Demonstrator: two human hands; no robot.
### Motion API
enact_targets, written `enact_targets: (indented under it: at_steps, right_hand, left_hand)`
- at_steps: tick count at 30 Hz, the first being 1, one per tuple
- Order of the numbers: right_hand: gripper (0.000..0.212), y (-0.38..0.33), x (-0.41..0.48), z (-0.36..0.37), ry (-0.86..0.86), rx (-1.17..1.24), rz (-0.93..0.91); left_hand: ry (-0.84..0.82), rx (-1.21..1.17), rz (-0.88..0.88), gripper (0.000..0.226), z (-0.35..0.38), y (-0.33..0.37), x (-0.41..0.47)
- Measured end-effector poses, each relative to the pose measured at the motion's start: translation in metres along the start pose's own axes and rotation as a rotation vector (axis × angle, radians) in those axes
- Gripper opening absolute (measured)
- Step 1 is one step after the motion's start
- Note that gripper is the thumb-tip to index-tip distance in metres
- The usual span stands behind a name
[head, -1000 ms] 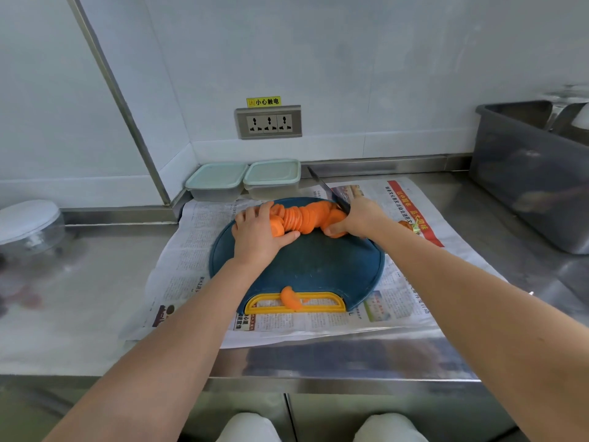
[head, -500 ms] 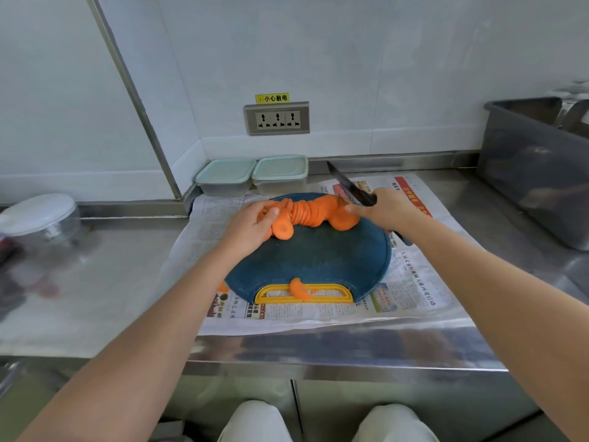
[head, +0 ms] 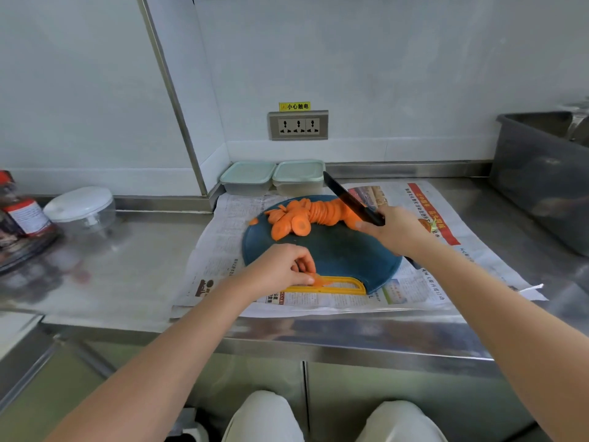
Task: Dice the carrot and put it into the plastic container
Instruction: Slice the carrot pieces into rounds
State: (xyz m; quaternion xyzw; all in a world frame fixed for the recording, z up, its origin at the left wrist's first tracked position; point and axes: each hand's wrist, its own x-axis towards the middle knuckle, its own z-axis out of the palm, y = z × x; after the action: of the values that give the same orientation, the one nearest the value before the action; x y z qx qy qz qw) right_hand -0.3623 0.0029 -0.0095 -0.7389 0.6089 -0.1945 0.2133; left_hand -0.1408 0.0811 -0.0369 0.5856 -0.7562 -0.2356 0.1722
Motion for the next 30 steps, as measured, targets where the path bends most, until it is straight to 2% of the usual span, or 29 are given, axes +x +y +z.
enact_targets:
  at_steps: [4, 9, 12, 14, 16, 19, 21, 25, 30]
  right_hand:
    - [0.035, -0.001, -0.003, 0.001, 0.026, 0.030, -0.023]
    - [0.032, -0.006, 0.003, -0.002, 0.053, 0.093, -0.038]
    - [0.029, -0.010, 0.006, -0.001, 0.066, 0.100, -0.044]
    - [0.030, -0.011, 0.008, 0.003, 0.061, 0.116, -0.050]
    - [0.029, -0.010, 0.009, 0.007, 0.053, 0.141, -0.061]
    - [0.027, -0.011, 0.010, 0.014, 0.047, 0.155, -0.073]
    - [0.028, -0.015, 0.011, 0.017, 0.059, 0.149, -0.086]
    - [0.027, -0.023, 0.012, 0.019, 0.086, 0.144, -0.118]
    - [0.035, -0.024, 0.016, 0.019, 0.121, 0.154, -0.142]
  left_hand:
    - [0.028, -0.045, -0.025, 0.011, -0.002, 0.002, 0.005]
    - [0.316, -0.245, -0.130, 0.011, -0.020, -0.015, 0.033]
    - [0.388, -0.232, -0.199, 0.024, -0.034, -0.031, 0.036]
    - [0.430, -0.161, -0.220, 0.018, -0.047, -0.040, 0.027]
    - [0.340, -0.080, -0.248, 0.016, -0.060, -0.048, 0.012]
    - [0.022, 0.032, -0.326, 0.025, -0.069, -0.057, -0.014]
    - [-0.104, 0.021, -0.323, 0.029, -0.067, -0.060, -0.026]
    - [-0.069, -0.087, -0.307, 0.030, -0.063, -0.069, -0.036]
    - [-0.046, -0.103, -0.293, 0.015, -0.061, -0.075, -0.036]
